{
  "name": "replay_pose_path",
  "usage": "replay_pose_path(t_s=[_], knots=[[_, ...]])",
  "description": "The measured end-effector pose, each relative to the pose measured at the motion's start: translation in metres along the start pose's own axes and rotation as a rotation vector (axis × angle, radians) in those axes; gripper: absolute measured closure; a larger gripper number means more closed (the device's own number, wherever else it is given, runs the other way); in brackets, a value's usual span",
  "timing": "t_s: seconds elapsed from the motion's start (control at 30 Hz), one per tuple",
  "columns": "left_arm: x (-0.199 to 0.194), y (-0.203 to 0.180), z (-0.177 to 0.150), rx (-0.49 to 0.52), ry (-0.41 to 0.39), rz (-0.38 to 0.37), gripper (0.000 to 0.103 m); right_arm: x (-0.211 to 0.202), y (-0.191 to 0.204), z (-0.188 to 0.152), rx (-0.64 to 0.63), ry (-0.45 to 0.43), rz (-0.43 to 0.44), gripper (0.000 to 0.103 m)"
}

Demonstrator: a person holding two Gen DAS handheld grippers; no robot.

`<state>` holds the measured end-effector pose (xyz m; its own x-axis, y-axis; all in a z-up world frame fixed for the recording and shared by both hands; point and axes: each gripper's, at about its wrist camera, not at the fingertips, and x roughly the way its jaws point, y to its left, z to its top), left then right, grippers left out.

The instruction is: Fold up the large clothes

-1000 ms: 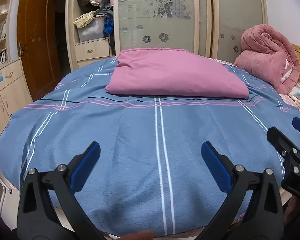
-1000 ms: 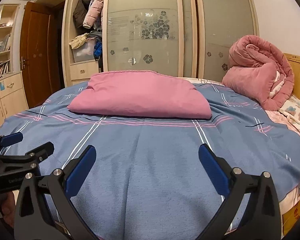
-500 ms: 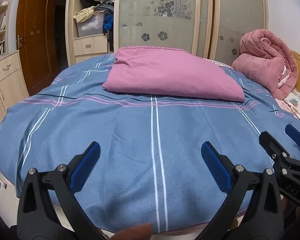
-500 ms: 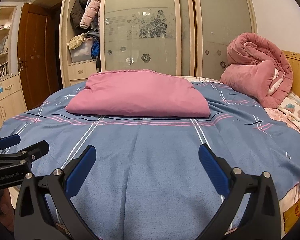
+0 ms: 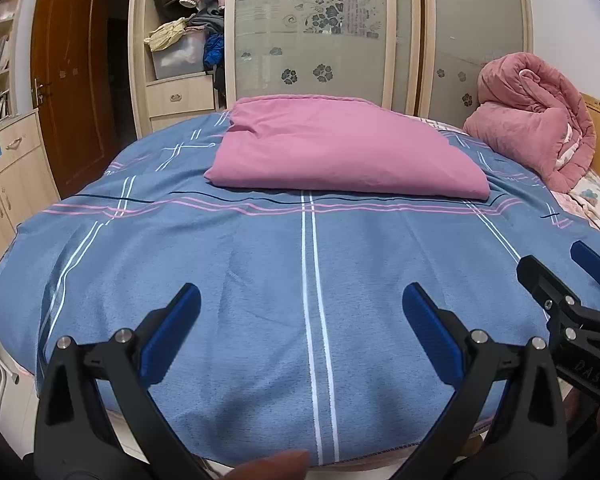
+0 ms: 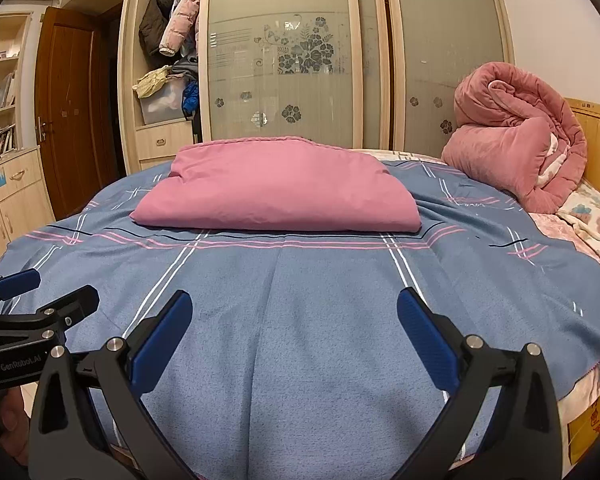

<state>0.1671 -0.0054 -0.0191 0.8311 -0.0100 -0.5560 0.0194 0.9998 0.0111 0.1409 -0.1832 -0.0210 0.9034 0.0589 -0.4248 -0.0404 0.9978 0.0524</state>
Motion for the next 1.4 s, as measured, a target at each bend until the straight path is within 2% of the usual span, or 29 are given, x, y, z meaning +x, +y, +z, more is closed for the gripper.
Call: replay_pose_path(t_s=[1.4], knots=[[0.0001,-0.0037,-0.0009,0.005,-0.004,-0.007,0.002,0.0003,-0.0019,-0.0018,0.004,0.002,0.001,0.001]])
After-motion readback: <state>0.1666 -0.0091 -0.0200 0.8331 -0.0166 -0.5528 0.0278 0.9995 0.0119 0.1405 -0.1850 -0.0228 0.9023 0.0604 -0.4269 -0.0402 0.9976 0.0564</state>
